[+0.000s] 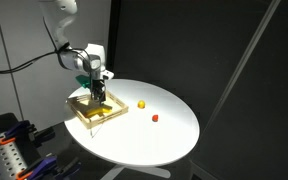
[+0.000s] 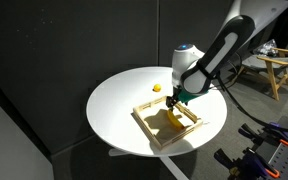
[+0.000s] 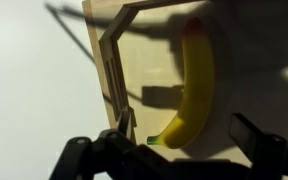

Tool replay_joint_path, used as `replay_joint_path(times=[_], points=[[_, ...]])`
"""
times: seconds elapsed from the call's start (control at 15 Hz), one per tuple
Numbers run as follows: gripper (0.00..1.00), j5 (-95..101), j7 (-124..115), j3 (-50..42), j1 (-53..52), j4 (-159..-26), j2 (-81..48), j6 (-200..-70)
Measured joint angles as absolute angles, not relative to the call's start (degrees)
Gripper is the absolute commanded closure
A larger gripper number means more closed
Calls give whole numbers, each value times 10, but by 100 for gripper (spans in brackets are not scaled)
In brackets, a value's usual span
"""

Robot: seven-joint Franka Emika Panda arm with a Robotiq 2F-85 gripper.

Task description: Remove the banana from the box

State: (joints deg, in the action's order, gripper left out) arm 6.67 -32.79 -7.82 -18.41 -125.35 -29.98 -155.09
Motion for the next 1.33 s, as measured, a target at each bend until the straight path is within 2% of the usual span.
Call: replay_joint_path(times=[1.33], points=[[0, 28, -342, -66, -191, -1162, -398, -1551]])
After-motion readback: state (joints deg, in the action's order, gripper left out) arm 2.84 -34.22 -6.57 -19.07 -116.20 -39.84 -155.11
